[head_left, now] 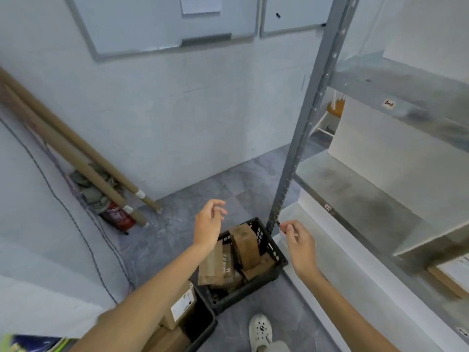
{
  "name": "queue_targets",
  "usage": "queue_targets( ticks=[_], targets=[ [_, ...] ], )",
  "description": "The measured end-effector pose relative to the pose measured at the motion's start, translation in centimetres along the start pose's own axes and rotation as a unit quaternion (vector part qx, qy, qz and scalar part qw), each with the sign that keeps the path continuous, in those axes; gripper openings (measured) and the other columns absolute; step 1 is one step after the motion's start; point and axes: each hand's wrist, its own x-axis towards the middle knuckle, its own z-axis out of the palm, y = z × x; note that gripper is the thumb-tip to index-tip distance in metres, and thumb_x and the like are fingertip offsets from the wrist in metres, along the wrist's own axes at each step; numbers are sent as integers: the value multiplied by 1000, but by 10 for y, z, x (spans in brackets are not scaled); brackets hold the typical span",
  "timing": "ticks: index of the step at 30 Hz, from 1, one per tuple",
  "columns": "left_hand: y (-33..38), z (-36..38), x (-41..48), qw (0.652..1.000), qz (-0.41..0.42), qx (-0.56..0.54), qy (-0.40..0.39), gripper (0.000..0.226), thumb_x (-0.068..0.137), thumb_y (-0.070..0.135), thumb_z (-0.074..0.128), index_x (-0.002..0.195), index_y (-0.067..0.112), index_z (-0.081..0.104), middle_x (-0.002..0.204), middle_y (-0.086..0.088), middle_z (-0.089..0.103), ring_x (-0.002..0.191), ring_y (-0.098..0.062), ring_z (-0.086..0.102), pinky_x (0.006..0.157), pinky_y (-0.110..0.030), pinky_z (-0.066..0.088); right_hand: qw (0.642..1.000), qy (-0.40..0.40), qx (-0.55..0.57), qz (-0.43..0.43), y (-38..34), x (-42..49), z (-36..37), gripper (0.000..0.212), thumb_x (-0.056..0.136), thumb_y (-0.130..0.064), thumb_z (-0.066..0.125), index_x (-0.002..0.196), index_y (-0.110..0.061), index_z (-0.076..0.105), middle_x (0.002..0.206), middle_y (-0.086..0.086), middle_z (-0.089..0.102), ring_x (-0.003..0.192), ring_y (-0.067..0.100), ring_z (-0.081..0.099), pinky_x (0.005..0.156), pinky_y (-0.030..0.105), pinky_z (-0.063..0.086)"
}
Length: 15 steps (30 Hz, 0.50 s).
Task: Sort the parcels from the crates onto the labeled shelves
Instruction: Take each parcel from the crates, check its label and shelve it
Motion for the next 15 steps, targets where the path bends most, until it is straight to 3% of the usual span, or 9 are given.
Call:
queue_targets(
  ticks=[4, 9, 11, 15],
  targets=[
    [-25, -15, 15, 998, -41, 17, 45, 30, 98, 10, 41, 90, 34, 57, 81, 7, 65, 73, -12, 60, 64, -19, 43, 998, -65, -19, 19, 11, 29, 28, 24, 99, -14, 43, 88, -21, 62, 85, -9, 65, 83, -2, 59, 69, 10, 41],
    [-65, -25, 37, 989, -126, 43, 65, 23, 96, 6, 41, 100, 20, 58, 84, 6, 63, 72, -14, 58, 64, -23, 44, 986, -153, -50, 51, 33, 61, 64, 23, 98, -13, 44, 87, -19, 63, 82, -8, 65, 80, -1, 59, 67, 7, 42],
    [-78, -27, 46, 982, -166, 58, 70, 23, 95, 2, 41, 102, 17, 57, 87, 4, 63, 74, -14, 57, 67, -19, 44, 975, -199, -63, 72, 42, 71, 77, 22, 98, -12, 44, 89, -17, 63, 86, -4, 66, 83, 3, 60, 69, 9, 41],
    [-102, -26, 54, 969, -224, 66, 82, 17, 97, 8, 43, 106, 11, 57, 96, -4, 62, 86, -20, 58, 77, -30, 44, 950, -277, -100, 104, 57, 92, 101, 22, 98, -14, 43, 96, -11, 65, 94, 3, 66, 89, 13, 59, 74, 22, 39]
  ],
)
